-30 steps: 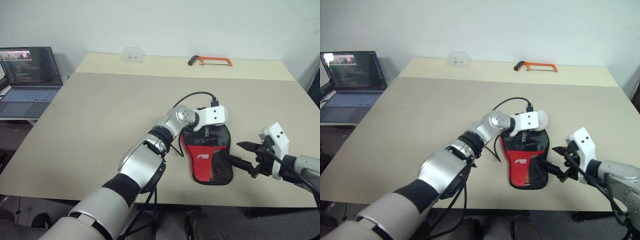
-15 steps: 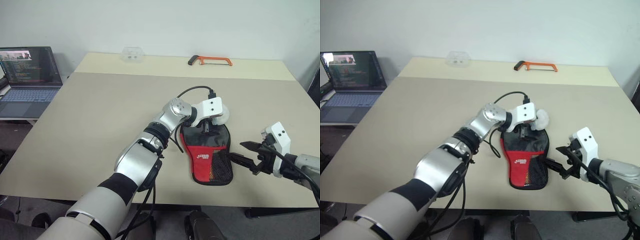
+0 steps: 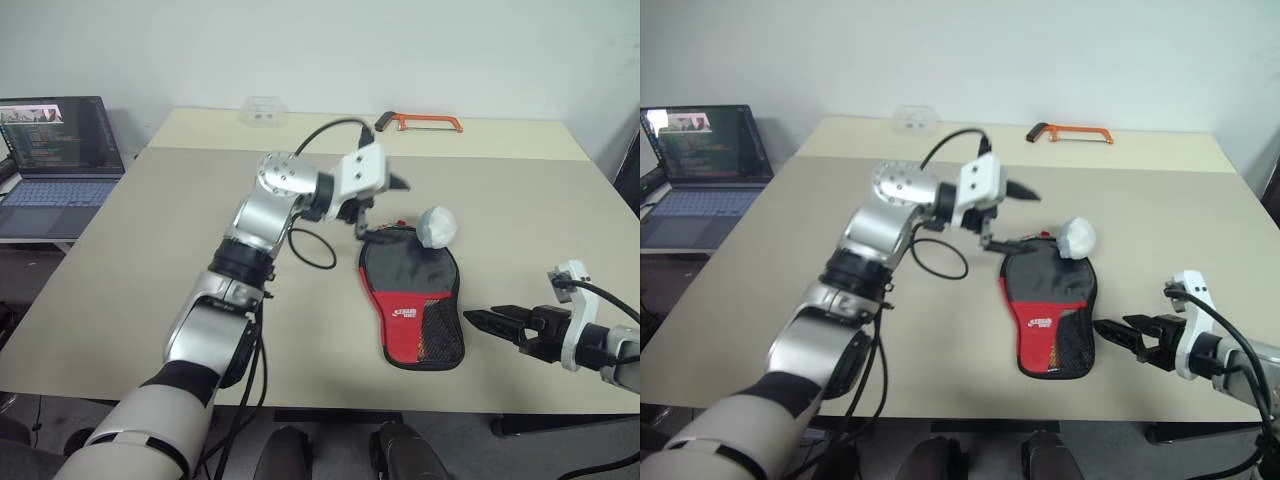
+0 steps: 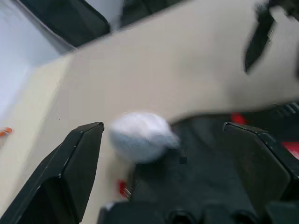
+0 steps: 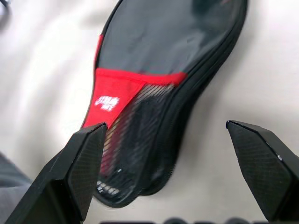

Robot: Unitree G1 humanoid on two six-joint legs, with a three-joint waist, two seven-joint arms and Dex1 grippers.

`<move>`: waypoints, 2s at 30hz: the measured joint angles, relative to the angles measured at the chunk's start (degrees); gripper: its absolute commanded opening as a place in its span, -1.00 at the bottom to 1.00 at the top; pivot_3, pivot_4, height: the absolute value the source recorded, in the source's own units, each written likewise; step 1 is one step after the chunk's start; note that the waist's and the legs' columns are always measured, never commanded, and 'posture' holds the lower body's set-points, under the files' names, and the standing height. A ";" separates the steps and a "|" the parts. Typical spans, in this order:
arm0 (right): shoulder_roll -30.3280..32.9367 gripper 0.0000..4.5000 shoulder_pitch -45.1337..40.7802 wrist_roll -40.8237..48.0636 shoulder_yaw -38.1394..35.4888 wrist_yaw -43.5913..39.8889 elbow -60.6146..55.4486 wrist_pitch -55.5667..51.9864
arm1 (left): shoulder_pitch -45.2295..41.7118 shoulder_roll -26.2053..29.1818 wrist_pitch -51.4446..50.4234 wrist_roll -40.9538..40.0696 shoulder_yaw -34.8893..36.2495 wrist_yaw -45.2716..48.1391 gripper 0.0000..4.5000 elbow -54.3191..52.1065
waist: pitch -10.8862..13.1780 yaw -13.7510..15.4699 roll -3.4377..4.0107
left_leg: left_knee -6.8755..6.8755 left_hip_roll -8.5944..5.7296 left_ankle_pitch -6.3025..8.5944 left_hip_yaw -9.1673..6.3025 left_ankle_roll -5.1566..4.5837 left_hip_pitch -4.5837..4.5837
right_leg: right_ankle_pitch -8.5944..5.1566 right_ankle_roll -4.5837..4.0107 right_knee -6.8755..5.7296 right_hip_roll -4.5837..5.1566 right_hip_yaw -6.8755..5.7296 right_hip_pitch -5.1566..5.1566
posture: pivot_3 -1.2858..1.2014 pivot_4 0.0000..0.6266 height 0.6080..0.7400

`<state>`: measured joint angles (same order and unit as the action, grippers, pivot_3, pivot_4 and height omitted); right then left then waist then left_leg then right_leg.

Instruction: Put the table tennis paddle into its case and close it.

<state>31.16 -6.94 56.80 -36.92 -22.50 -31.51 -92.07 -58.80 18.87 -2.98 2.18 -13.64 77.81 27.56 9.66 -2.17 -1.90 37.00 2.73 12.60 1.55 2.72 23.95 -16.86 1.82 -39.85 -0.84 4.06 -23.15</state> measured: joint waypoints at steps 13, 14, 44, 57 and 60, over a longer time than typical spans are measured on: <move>-10.02 1.00 4.89 1.72 4.08 7.73 2.77 1.54 | 8.78 7.97 -9.20 -2.31 -1.67 1.10 0.99 -12.78 | -0.40 -0.57 -0.37 | 0.02 0.10 0.00 -0.08 -0.01 -0.08 | -0.09 0.02 -0.08 -0.08 -0.07 0.07 | 0.03 -0.52 1.00; -10.27 1.00 4.76 1.80 4.15 7.76 2.91 1.55 | 9.01 8.05 -9.46 -2.32 -1.92 0.93 0.99 -13.30 | -0.41 -0.71 -0.37 | 0.01 0.10 0.00 -0.09 -0.01 -0.09 | -0.09 0.02 -0.08 -0.08 -0.06 0.07 | 0.03 -0.52 1.00; -16.10 -0.48 3.75 8.98 13.06 15.25 7.96 3.01 | 9.65 9.74 -10.31 -2.57 -2.36 -2.05 1.00 -14.26 | -0.43 -1.21 -0.38 | 0.02 0.11 -0.03 -0.05 -0.07 -0.08 | -0.15 0.09 -0.08 -0.08 0.03 0.02 | 0.03 -0.52 1.00; 4.07 -0.99 12.80 10.85 15.77 1.17 3.30 6.10 | 9.65 9.96 -10.48 -2.57 -2.51 -2.16 1.00 -14.81 | -0.42 0.45 -0.36 | -0.03 0.09 0.03 -0.15 -0.17 0.39 | -0.11 0.00 0.63 -0.01 -0.09 0.01 | 0.03 -0.52 1.00; 9.46 -0.99 16.67 9.43 18.23 -3.87 0.30 9.51 | 9.64 9.97 -10.49 -2.57 -2.91 -2.13 1.00 -14.80 | -0.42 0.45 -0.36 | -0.04 0.08 0.06 -0.18 -0.22 0.46 | -0.10 0.00 0.77 -0.01 -0.11 0.02 | 0.03 -0.52 1.00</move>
<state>40.62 9.73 66.23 -18.69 -26.38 -31.22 -82.56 -49.16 28.84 -13.47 -0.38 -16.54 75.68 12.75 9.23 -1.72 -2.26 36.97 2.81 12.66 1.37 2.50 24.40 -16.97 1.83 -39.08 -0.85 3.95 -23.13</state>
